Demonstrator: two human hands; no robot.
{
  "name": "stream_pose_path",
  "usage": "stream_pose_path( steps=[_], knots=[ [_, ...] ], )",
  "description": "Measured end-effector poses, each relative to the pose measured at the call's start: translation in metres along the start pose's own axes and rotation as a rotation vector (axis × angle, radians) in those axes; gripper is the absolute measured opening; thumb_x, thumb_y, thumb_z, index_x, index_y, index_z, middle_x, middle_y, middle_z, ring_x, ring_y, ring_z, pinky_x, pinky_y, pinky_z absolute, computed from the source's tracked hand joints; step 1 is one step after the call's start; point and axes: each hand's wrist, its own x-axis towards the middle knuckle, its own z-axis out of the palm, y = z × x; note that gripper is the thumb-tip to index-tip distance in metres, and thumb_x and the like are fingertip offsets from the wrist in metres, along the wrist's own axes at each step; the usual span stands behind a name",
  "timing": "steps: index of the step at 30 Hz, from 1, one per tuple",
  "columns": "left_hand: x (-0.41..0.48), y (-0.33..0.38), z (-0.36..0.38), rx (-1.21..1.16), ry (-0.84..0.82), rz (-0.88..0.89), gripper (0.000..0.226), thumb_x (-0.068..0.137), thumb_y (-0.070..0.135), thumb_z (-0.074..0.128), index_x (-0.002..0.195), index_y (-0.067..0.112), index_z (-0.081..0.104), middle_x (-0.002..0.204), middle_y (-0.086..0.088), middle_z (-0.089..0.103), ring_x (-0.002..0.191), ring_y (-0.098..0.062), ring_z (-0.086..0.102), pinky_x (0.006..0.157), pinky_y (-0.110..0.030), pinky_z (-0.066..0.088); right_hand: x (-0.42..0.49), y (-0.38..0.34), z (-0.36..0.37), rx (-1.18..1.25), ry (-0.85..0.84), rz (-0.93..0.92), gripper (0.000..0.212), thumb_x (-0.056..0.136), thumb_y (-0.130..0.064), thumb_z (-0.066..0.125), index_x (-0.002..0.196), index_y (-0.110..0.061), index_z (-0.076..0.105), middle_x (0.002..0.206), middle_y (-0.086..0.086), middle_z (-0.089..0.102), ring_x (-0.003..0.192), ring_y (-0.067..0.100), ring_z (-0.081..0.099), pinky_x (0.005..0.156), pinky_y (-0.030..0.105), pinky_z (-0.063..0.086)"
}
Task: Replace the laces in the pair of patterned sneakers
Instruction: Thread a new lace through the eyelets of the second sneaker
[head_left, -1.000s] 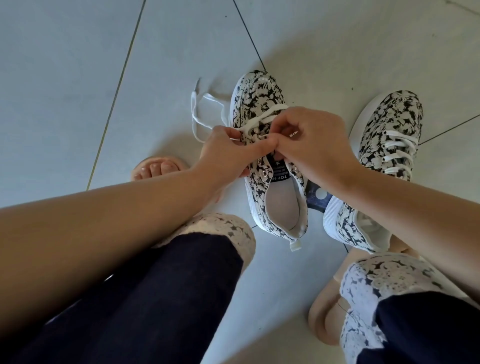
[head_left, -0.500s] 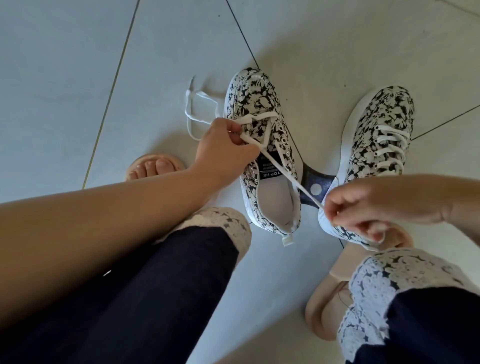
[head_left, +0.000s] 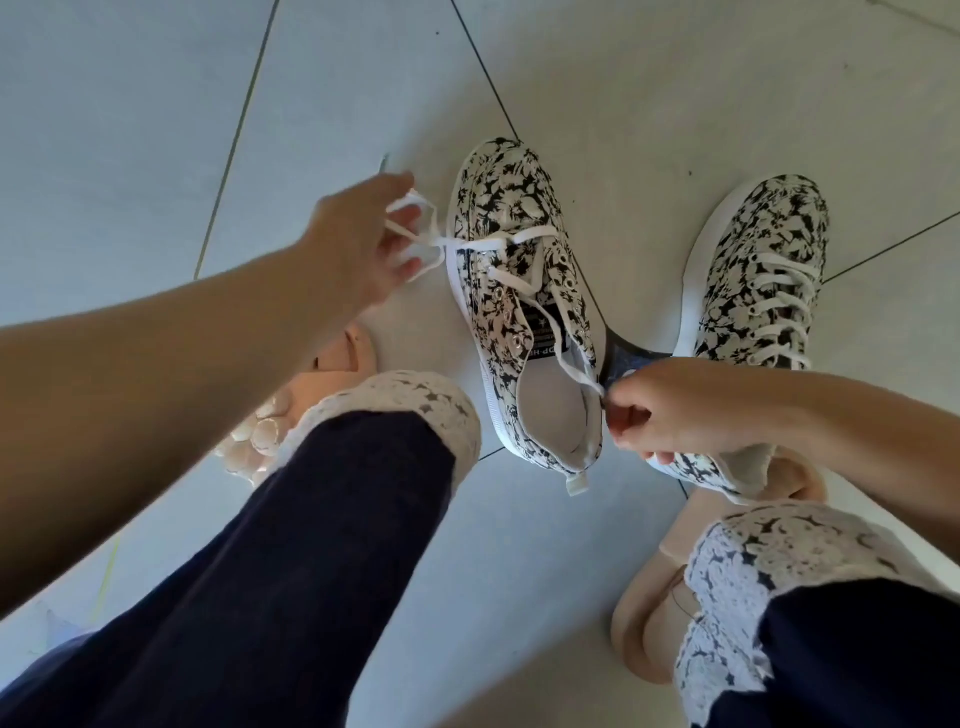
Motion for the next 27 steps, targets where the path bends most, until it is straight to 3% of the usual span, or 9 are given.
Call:
stream_pose_path(
  steps=[3, 6, 10, 13, 15, 18, 22, 25, 27],
  knots=[
    [0.004, 0.018, 0.004, -0.111, -0.044, 0.030, 0.016, 0.088, 0.016, 0.058, 0.101, 0.008, 0.056, 0.079, -0.002, 0.065, 0.066, -0.013, 0.063, 0.060, -0.032, 0.051, 0.001, 0.003, -0.007, -0.121, 0.064, -0.011, 0.013, 0.090, -0.028, 0.055, 0.079, -0.022, 0.058, 0.071, -0.011, 0.060, 0.061, 0.003, 0.053, 0.059, 0.019, 0.041],
    [-0.010, 0.023, 0.018, -0.031, -0.199, 0.124, 0.015, 0.094, 0.013, 0.047, 0.097, 0.005, 0.059, 0.056, 0.001, 0.060, 0.043, -0.007, 0.048, 0.049, -0.023, 0.046, -0.002, 0.004, -0.024, -0.137, 0.260, -0.044, 0.009, 0.092, -0.022, 0.054, 0.092, -0.022, 0.063, 0.079, -0.017, 0.058, 0.057, -0.006, 0.052, 0.054, 0.010, 0.040],
    [-0.045, 0.016, 0.040, 0.482, -0.524, 0.383, 0.015, 0.094, 0.007, 0.045, 0.088, 0.009, 0.058, 0.059, 0.001, 0.063, 0.046, -0.008, 0.041, 0.050, -0.021, 0.039, -0.005, -0.011, -0.055, 0.282, 0.772, -0.176, 0.026, 0.089, -0.017, 0.059, 0.114, -0.025, 0.053, 0.093, -0.007, 0.062, 0.069, -0.006, 0.058, 0.057, 0.006, 0.045],
    [-0.059, 0.014, 0.048, 0.622, -0.778, 0.418, 0.015, 0.092, 0.003, 0.045, 0.085, 0.007, 0.057, 0.058, 0.001, 0.061, 0.048, -0.009, 0.040, 0.052, -0.021, 0.038, 0.002, -0.033, -0.069, 0.441, 0.807, -0.351, 0.055, 0.084, -0.020, 0.067, 0.132, -0.024, 0.043, 0.097, -0.009, 0.060, 0.081, 0.000, 0.061, 0.076, 0.013, 0.048],
    [-0.062, 0.016, 0.048, 0.599, -0.845, 0.415, 0.016, 0.091, 0.000, 0.044, 0.083, 0.006, 0.057, 0.057, 0.000, 0.059, 0.048, -0.010, 0.038, 0.052, -0.022, 0.036, 0.009, -0.043, -0.071, 0.386, 0.811, -0.391, 0.035, 0.086, -0.021, 0.065, 0.118, -0.011, 0.057, 0.093, -0.003, 0.062, 0.080, -0.001, 0.060, 0.075, 0.012, 0.044],
    [-0.058, 0.023, 0.040, 0.409, -0.761, 0.386, 0.018, 0.089, -0.001, 0.039, 0.083, 0.007, 0.055, 0.051, 0.002, 0.053, 0.046, -0.010, 0.035, 0.052, -0.024, 0.033, 0.017, -0.027, -0.077, 0.137, 0.870, -0.273, 0.025, 0.093, -0.028, 0.053, 0.094, -0.007, 0.064, 0.092, 0.013, 0.060, 0.076, 0.022, 0.056, 0.062, 0.023, 0.041],
    [-0.040, 0.030, 0.017, 0.175, -0.521, 0.310, 0.022, 0.086, 0.002, 0.036, 0.077, 0.010, 0.054, 0.045, 0.004, 0.041, 0.042, -0.010, 0.029, 0.050, -0.023, 0.034, 0.007, 0.026, -0.087, -0.027, 0.948, 0.026, 0.024, 0.096, -0.019, 0.043, 0.098, -0.009, 0.065, 0.086, 0.014, 0.058, 0.063, 0.024, 0.050, 0.055, 0.028, 0.032],
    [-0.027, 0.026, 0.007, 0.281, -0.228, 0.314, 0.025, 0.084, 0.001, 0.039, 0.068, 0.011, 0.056, 0.039, 0.005, 0.038, 0.039, -0.011, 0.031, 0.048, -0.024, 0.035, -0.002, 0.057, -0.084, 0.116, 0.958, 0.172, 0.023, 0.097, -0.016, 0.042, 0.101, -0.010, 0.064, 0.088, 0.013, 0.063, 0.075, 0.031, 0.061, 0.060, 0.030, 0.047],
    [-0.023, 0.018, 0.005, 0.469, -0.124, 0.360, 0.027, 0.083, 0.000, 0.041, 0.065, 0.012, 0.058, 0.037, 0.005, 0.041, 0.041, -0.011, 0.034, 0.050, -0.024, 0.036, -0.003, 0.062, -0.077, 0.272, 0.880, 0.175, 0.022, 0.097, -0.012, 0.042, 0.103, -0.009, 0.063, 0.086, 0.011, 0.064, 0.069, 0.020, 0.061, 0.052, 0.012, 0.047]
  ],
)
